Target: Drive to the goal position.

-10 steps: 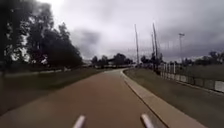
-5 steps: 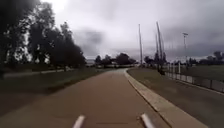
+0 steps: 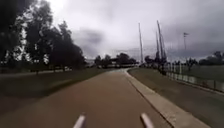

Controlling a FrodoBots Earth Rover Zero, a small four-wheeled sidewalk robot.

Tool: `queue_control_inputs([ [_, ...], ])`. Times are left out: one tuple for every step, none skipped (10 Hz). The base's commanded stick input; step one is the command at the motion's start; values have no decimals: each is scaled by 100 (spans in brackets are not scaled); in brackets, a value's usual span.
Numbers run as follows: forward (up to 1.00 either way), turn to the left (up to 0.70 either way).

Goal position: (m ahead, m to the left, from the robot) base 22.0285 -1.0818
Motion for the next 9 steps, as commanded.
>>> queue_control_inputs([
  [98,1],
  [98,1],
  [98,1],
  [98,1],
  [98,1],
  [98,1],
  [98,1],
  [98,1],
  [98,1],
])
